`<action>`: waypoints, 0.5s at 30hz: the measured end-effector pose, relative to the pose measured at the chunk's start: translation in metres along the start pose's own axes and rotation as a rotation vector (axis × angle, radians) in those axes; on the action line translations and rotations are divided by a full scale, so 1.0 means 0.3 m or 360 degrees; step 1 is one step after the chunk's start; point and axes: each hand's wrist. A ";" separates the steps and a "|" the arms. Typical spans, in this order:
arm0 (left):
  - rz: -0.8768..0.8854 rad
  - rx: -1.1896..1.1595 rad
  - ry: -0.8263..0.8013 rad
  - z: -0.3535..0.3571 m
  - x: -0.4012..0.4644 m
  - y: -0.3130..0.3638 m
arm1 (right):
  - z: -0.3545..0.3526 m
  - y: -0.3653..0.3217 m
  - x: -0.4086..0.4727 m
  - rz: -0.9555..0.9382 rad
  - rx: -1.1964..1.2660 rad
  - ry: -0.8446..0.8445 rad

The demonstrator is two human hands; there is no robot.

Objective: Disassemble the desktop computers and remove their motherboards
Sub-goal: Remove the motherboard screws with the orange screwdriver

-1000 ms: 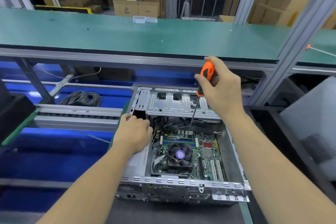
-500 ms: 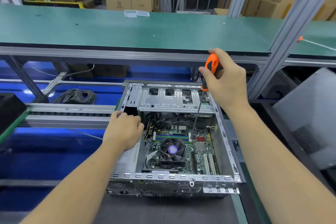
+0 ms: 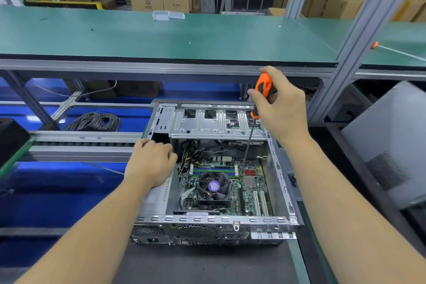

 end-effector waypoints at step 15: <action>-0.0001 0.0009 0.0001 0.001 0.000 -0.003 | 0.010 -0.003 -0.005 0.0045 -0.0025 -0.0039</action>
Point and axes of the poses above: each hand's wrist, its own x-axis towards the middle knuckle, its own z-axis out of the palm, y = z × x, and after that the axes turned 13 degrees about y, right-handed
